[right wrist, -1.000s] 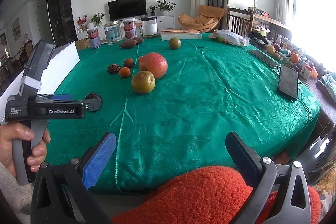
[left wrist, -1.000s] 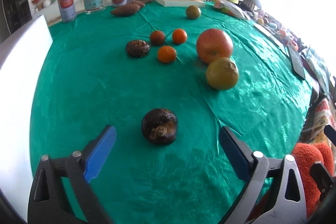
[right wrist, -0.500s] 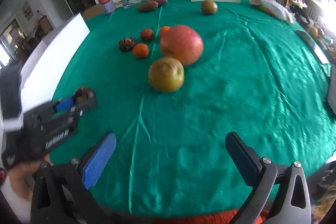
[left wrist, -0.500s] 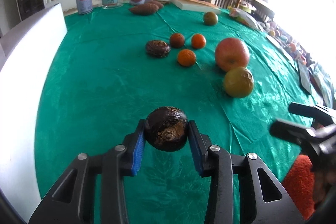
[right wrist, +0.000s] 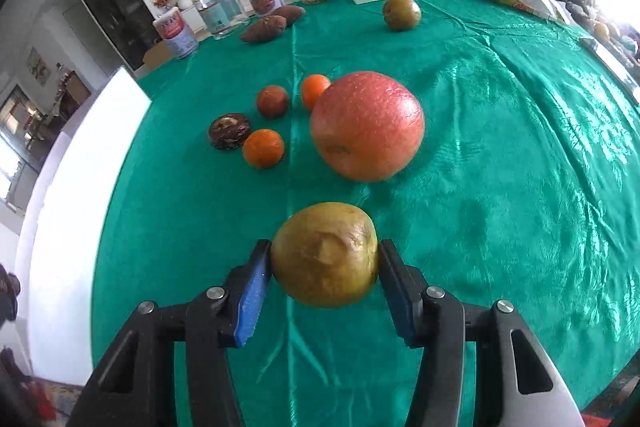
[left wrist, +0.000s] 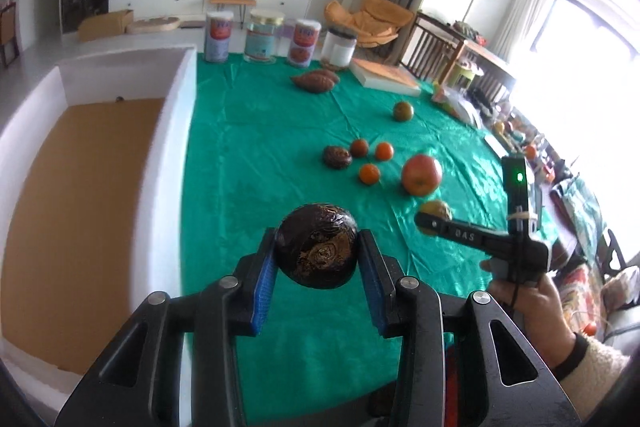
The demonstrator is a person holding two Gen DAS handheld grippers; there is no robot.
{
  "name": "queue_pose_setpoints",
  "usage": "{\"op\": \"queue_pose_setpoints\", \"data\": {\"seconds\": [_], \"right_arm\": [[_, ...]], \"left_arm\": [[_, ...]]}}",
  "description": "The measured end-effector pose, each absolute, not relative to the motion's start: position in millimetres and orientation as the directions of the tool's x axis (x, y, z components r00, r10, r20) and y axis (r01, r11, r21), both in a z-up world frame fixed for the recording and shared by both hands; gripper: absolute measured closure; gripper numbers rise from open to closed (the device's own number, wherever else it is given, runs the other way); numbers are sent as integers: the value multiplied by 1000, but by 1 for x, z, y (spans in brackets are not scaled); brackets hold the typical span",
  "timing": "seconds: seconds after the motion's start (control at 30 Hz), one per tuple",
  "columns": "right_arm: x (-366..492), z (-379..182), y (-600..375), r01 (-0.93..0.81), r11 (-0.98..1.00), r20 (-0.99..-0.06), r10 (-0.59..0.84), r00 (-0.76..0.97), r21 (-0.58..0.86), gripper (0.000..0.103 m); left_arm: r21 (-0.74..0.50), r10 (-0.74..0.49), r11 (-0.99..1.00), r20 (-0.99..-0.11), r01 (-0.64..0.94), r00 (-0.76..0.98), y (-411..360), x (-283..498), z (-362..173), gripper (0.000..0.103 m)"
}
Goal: Organize fruits
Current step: 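Lift the brown fruit with the left tool while the right tool grasps the yellow citrus, then carry both fruits over the cardboard box and open both tools to drop them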
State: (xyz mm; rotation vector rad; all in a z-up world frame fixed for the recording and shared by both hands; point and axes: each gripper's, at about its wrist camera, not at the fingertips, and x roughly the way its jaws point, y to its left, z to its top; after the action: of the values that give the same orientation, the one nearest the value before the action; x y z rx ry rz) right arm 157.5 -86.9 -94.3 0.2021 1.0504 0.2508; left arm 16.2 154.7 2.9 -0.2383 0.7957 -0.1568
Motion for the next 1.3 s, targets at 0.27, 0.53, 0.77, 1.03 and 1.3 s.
{"op": "queue_pose_setpoints", "data": {"seconds": [0.27,0.53,0.77,1.03,1.3], "right_arm": [[126,-18,51,-467,770,-728,606,322,435,50],[90,-32,228,-736,563,-759,642,104,375,50],[91,-60,275,-772,580,-809,567,155,259,48],[91,-26,190,-692,662,-706,635,314,287,19],[82,-70,74,-479,875,-739,363,568,61,9]], "left_arm": [[-65,103,976,-707,-209,700,267,-6,23,63],[-17,202,927,-818,-375,538,331,-8,-58,63],[35,261,915,-812,-402,521,341,-17,-70,26],[32,272,924,-753,-380,599,322,-23,-55,12],[67,229,969,-619,-240,751,265,-23,-29,7]]}}
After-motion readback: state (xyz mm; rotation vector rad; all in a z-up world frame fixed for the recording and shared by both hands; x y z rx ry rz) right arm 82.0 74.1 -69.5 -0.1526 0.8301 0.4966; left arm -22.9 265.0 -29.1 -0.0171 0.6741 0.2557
